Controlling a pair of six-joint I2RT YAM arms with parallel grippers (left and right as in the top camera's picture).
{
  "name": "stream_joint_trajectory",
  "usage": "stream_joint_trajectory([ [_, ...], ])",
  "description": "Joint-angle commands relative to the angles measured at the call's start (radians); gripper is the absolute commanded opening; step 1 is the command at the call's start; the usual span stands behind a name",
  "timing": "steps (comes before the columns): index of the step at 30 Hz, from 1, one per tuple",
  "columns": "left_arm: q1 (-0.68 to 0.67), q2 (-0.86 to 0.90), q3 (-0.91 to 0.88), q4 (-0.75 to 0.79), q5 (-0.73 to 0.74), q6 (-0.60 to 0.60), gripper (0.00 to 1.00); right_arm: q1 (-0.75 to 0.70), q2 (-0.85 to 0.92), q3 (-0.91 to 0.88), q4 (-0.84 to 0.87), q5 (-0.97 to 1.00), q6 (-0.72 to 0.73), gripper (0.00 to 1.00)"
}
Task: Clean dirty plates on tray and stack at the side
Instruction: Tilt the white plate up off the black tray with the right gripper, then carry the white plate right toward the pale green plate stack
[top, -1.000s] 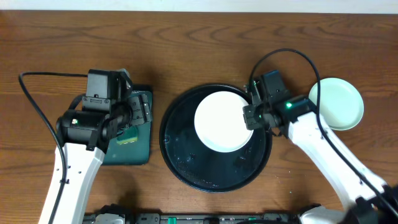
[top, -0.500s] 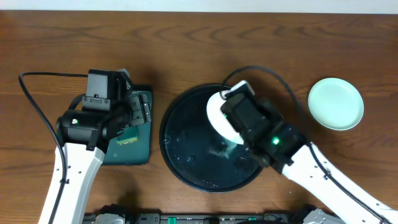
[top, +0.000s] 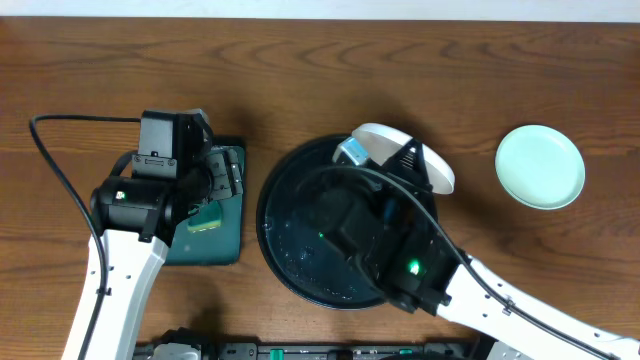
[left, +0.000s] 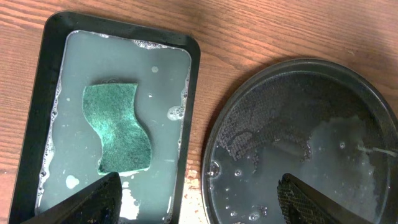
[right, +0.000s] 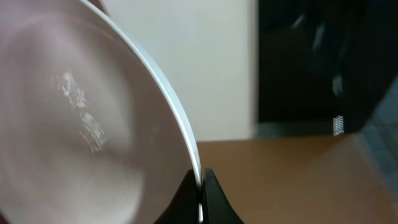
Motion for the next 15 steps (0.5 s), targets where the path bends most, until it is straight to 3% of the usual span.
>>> stream_joint_trajectory([
  [1, -0.003, 0.006, -0.011, 0.002, 0.004, 0.01, 0.8, 0.055, -0.003, 0.017, 0.066, 0.132, -0.235, 0.01],
  [8, -0.003, 0.008, -0.016, 0.005, 0.005, 0.01, 0.8, 0.116, -0.003, 0.017, 0.144, 0.131, -0.308, 0.01],
  [15, -0.003, 0.008, -0.016, 0.005, 0.005, 0.01, 0.8, 0.099, 0.002, 0.015, 0.144, 0.075, -0.232, 0.01],
])
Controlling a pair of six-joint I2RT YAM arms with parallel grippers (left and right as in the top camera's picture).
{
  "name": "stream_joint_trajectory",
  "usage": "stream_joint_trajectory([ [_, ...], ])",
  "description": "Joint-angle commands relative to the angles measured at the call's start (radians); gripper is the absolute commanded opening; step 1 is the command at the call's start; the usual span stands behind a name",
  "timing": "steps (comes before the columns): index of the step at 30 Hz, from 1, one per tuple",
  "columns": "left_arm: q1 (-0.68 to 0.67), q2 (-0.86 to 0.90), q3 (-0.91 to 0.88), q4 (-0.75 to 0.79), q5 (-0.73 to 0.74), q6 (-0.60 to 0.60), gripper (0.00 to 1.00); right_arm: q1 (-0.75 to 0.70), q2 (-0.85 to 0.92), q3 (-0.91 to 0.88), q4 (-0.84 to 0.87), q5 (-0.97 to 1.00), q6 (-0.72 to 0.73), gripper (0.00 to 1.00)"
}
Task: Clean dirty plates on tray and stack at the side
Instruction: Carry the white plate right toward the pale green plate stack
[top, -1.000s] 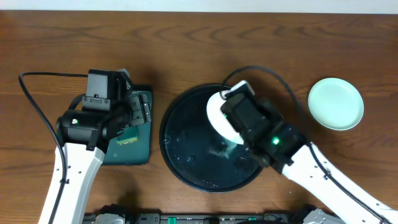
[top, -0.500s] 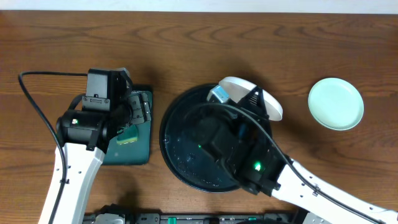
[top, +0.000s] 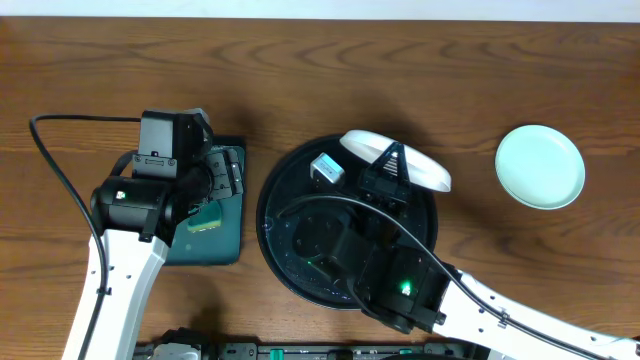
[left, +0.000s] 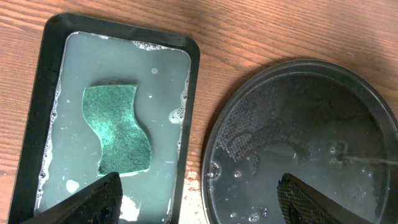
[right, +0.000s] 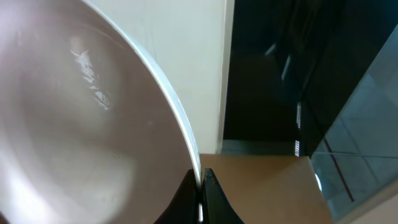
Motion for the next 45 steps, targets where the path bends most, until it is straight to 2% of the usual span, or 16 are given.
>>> stream_joint_trajectory([
  [1, -0.003, 0.008, -0.014, -0.003, 0.005, 0.01, 0.81, 0.006, 0.008, 0.015, 0.009, 0.045, 0.03, 0.01],
  [3, -0.003, 0.008, -0.014, -0.004, 0.005, 0.01, 0.8, 0.031, 0.009, 0.014, 0.015, 0.051, 0.072, 0.01],
  [6, -0.003, 0.008, -0.014, 0.004, 0.005, 0.01, 0.8, -0.003, 0.014, 0.014, -0.043, -0.14, 0.233, 0.01],
  [8, -0.003, 0.008, -0.014, 0.0, 0.005, 0.01, 0.8, 0.022, 0.028, 0.015, -0.024, -0.013, 0.227, 0.01],
  [10, -0.003, 0.008, -0.014, -0.002, 0.005, 0.01, 0.8, 0.01, 0.027, 0.015, -0.048, -0.115, 0.256, 0.01],
  [18, -0.003, 0.008, -0.014, -0.003, 0.005, 0.01, 0.81, 0.018, 0.018, 0.015, -0.009, 0.076, 0.078, 0.01],
  [20, -0.003, 0.008, -0.014, -0.002, 0.005, 0.01, 0.81, 0.018, 0.008, 0.015, 0.014, -0.031, 0.155, 0.01],
  [23, -0.003, 0.008, -0.014, 0.003, 0.005, 0.01, 0.8, 0.035, 0.004, 0.016, 0.035, 0.0, 0.188, 0.01],
  [26, -0.003, 0.008, -0.014, 0.002, 0.005, 0.01, 0.8, 0.022, -0.003, 0.015, -0.001, -0.165, 0.268, 0.01],
  [28, -0.003, 0.008, -0.014, 0.0, 0.005, 0.01, 0.8, 0.046, -0.006, 0.016, 0.017, -0.088, 0.251, 0.01],
  [30, -0.003, 0.008, -0.014, -0.006, 0.005, 0.01, 0.8, 0.042, -0.009, 0.015, 0.008, -0.181, 0.298, 0.01],
  [33, -0.003, 0.008, -0.014, -0.003, 0.005, 0.01, 0.8, 0.074, -0.014, 0.016, 0.026, -0.068, 0.253, 0.01],
  [35, -0.003, 0.008, -0.014, -0.005, 0.005, 0.01, 0.8, 0.071, -0.02, 0.016, 0.019, -0.155, 0.294, 0.01],
  [38, -0.003, 0.008, -0.014, -0.003, 0.005, 0.01, 0.81, 0.083, -0.024, 0.016, 0.036, -0.093, 0.301, 0.01],
  [41, -0.003, 0.008, -0.014, -0.002, 0.005, 0.01, 0.8, 0.066, -0.029, 0.016, -0.022, -0.237, 0.508, 0.01],
  [45, -0.003, 0.008, -0.014, -0.004, 0.005, 0.01, 0.8, -0.081, -0.014, 0.012, -0.234, -0.864, 0.967, 0.02],
])
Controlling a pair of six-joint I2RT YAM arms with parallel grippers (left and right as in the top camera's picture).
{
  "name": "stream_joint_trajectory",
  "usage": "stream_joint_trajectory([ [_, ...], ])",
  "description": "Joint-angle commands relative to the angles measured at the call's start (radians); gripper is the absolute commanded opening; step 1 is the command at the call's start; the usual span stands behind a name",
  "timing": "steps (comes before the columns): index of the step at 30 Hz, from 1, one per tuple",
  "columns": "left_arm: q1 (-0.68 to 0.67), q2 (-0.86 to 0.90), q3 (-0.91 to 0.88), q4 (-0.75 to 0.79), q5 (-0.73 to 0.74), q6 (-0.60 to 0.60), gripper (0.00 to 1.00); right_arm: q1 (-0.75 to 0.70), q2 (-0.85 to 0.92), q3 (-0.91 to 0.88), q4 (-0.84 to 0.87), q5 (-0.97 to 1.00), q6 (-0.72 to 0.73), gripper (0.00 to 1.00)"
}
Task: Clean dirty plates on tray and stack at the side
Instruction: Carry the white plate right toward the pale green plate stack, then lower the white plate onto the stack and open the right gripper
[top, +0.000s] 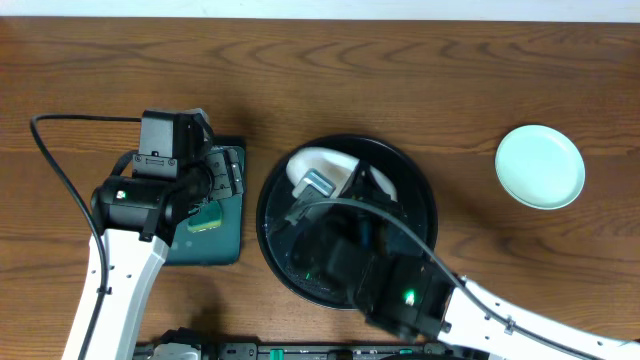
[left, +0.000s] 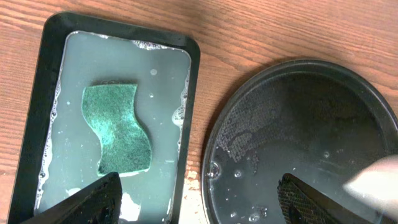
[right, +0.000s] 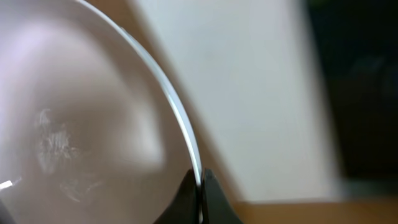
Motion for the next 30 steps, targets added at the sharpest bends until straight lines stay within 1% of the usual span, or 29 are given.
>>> stream_joint_trajectory([
  [1, -0.003, 0.006, -0.013, -0.006, 0.005, 0.009, 0.8, -0.138, 0.012, 0.003, -0.092, -0.567, 0.503, 0.02],
  [2, -0.003, 0.006, -0.013, -0.01, 0.005, 0.009, 0.8, -0.188, 0.028, 0.002, -0.121, -0.661, 0.624, 0.01],
  [5, -0.003, 0.006, -0.013, -0.014, 0.005, 0.01, 0.8, -0.299, 0.069, 0.002, -0.186, -0.769, 0.816, 0.01],
  [7, -0.003, 0.006, -0.013, -0.014, 0.005, 0.01, 0.81, -0.367, 0.086, 0.002, -0.201, -0.8, 0.872, 0.01],
  [10, -0.003, 0.006, -0.013, -0.014, 0.005, 0.009, 0.8, -0.477, 0.09, 0.002, -0.182, -0.84, 0.919, 0.02],
  [15, -0.003, 0.006, -0.013, -0.014, 0.005, 0.009, 0.8, -0.718, 0.089, 0.002, -0.125, -0.905, 1.026, 0.01],
  [18, -0.003, 0.006, -0.013, -0.018, 0.005, 0.01, 0.8, -0.871, 0.09, 0.002, -0.128, -0.935, 1.055, 0.01],
  [24, -0.003, 0.006, -0.013, -0.019, 0.005, 0.01, 0.8, -1.22, 0.094, 0.002, -0.148, -1.008, 1.054, 0.01],
  [30, -0.003, 0.006, -0.013, -0.018, 0.005, 0.01, 0.8, -1.498, 0.104, 0.001, -0.174, -1.013, 1.054, 0.01],
])
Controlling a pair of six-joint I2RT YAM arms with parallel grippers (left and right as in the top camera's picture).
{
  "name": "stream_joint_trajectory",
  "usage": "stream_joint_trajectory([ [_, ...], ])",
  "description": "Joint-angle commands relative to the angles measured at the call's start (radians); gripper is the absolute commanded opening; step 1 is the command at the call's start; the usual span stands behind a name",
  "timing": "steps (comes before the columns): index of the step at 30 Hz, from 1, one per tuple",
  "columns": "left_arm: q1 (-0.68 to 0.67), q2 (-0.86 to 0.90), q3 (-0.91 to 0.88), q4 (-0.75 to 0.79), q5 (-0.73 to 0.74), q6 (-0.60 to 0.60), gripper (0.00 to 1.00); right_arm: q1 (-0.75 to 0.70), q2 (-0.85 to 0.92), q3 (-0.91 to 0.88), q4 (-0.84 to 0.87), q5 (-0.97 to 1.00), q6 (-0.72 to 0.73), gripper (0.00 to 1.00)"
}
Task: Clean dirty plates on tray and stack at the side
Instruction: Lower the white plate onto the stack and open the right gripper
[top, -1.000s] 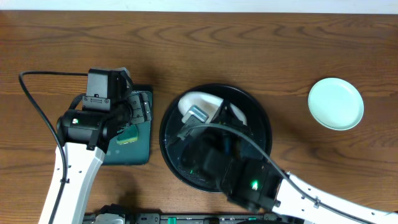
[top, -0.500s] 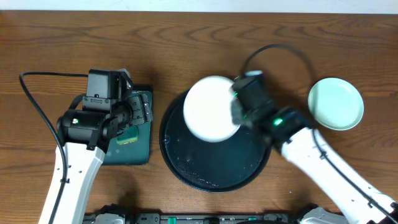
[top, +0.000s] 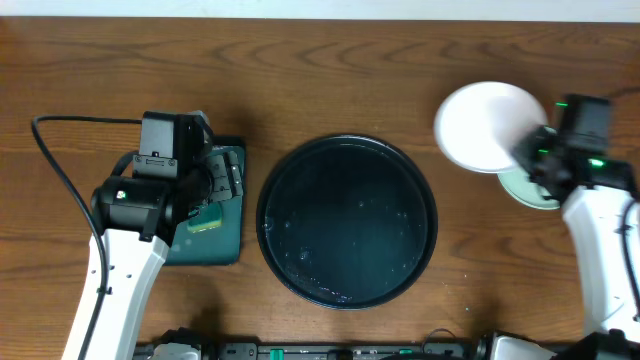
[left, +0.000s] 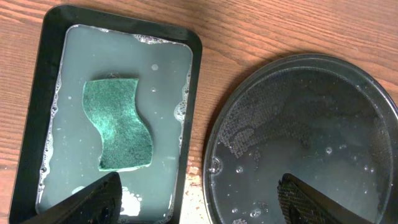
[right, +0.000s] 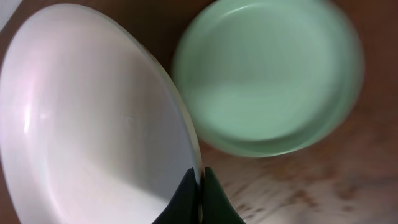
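Observation:
My right gripper is shut on the rim of a white plate, held in the air at the table's right side. A mint-green plate lies on the wood below it, mostly covered by the arm in the overhead view. The round black tray holds only a film of water. My left gripper hangs open between the sponge basin and the tray, with nothing between its fingers.
A rectangular black basin of soapy water with a green sponge sits left of the round tray. A black cable loops over the table's left side. The back edge of the table runs along the top.
My right gripper has carried the white plate from over the round tray to the right side, above the green plate. The tray now holds no plate. The left arm has stayed put.
My right gripper held the white plate tilted at the tray's back right edge, then level there, then low inside the tray toward its left. Now the plate hangs over the green plate at the right. My left gripper stayed open by the basin throughout.

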Motion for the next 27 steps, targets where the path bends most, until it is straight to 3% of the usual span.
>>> stream_joint_trajectory([
  [1, -0.003, 0.006, -0.013, -0.002, 0.005, 0.01, 0.8, -0.127, 0.011, 0.002, -0.006, -0.019, 0.022, 0.01],
  [5, -0.003, 0.006, -0.013, -0.002, 0.005, 0.01, 0.81, -0.282, 0.09, 0.002, -0.021, 0.002, 0.022, 0.01],
  [12, -0.003, 0.006, -0.013, -0.009, 0.005, 0.01, 0.8, -0.388, 0.237, 0.002, -0.005, 0.04, 0.026, 0.01],
  [22, -0.003, 0.006, -0.013, -0.009, 0.005, 0.01, 0.8, -0.372, 0.291, 0.002, 0.089, -0.114, -0.032, 0.02],
  [27, -0.003, 0.006, -0.013, -0.009, 0.005, 0.01, 0.81, -0.339, 0.291, 0.002, 0.081, -0.113, -0.047, 0.09],
])
